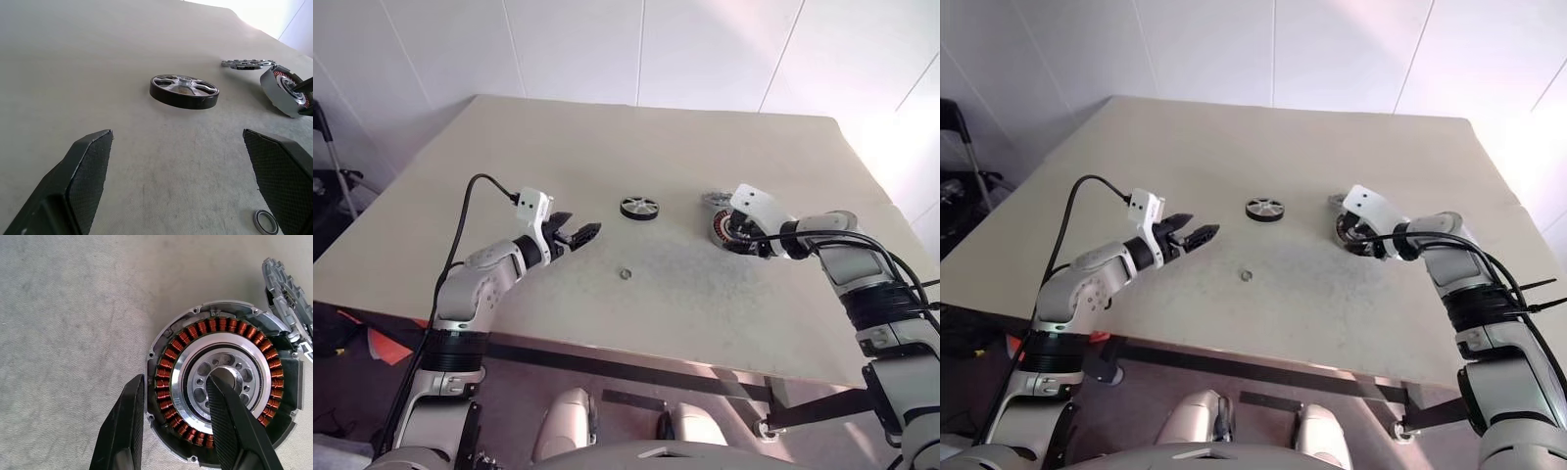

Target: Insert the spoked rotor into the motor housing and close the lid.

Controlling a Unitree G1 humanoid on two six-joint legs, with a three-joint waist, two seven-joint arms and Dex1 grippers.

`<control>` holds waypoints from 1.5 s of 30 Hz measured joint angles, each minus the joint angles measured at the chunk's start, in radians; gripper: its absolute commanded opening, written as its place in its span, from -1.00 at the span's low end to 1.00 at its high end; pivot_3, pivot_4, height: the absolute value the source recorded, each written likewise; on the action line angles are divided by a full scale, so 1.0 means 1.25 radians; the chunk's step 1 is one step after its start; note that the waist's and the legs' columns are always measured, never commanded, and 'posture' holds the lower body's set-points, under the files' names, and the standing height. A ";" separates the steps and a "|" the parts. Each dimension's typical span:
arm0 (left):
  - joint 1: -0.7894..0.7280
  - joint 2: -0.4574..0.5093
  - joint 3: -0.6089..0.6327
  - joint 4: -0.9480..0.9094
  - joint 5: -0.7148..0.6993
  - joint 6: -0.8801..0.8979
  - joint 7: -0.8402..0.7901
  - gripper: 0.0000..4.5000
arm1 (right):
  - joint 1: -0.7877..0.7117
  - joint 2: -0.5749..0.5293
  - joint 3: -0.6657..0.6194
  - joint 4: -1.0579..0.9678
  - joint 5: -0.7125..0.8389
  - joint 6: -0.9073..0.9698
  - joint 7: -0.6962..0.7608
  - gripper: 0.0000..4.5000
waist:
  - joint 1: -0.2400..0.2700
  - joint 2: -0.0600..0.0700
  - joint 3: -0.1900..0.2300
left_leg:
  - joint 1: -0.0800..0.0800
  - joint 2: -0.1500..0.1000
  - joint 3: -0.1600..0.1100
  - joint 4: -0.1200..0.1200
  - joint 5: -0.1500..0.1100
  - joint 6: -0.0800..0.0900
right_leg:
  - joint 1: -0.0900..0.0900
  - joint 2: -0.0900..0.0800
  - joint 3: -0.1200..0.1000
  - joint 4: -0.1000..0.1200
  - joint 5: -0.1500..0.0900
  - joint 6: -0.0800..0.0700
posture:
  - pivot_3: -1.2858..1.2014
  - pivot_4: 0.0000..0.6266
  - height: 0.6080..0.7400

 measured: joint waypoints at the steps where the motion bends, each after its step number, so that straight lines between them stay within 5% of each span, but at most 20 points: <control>1: 0.000 0.000 0.000 0.000 0.000 0.000 0.000 1.00 | 0.005 -0.003 0.000 -0.022 0.010 0.014 0.009 -0.20 | 0.000 0.000 0.000 | 0.000 0.000 0.000 -0.001 0.000 0.000 | -0.001 0.000 0.000 0.000 0.000 0.000 | 0.03 -1.00 1.00; 11: -0.001 -0.001 -0.001 0.000 0.001 -0.001 0.000 1.00 | 0.066 -0.059 -0.005 -0.275 0.094 0.129 0.067 -0.20 | 0.011 0.001 0.001 | -0.001 0.000 0.002 -0.003 0.000 0.000 | -0.002 0.000 0.001 -0.001 0.000 -0.001 | 0.03 -1.00 1.00; 23: -0.001 -0.001 -0.001 0.000 0.001 0.000 0.000 1.00 | 0.156 -0.074 0.001 -0.369 0.118 0.188 0.058 -0.20 | 0.021 0.001 0.000 | 0.000 0.000 0.002 -0.004 0.001 -0.002 | -0.002 0.000 0.001 -0.001 0.000 -0.001 | 0.03 -1.00 1.00; 30: 0.002 0.000 -0.009 -0.007 0.000 0.002 -0.005 1.00 | 0.155 -0.061 0.007 -0.367 0.123 0.192 0.033 0.79 | 0.021 0.001 0.000 | 0.001 0.000 0.002 -0.004 0.002 -0.002 | -0.002 0.000 0.001 -0.001 0.000 -0.001 | 0.03 -1.00 1.00; 45: 0.019 0.110 -0.104 -0.068 -0.036 0.060 -0.200 1.00 | 0.013 0.050 -0.092 -0.349 0.264 0.265 -0.064 0.79 | 0.023 0.002 0.000 | 0.002 0.000 0.003 -0.006 0.003 -0.005 | -0.002 0.000 0.001 0.000 0.000 -0.001 | 0.03 -1.00 1.00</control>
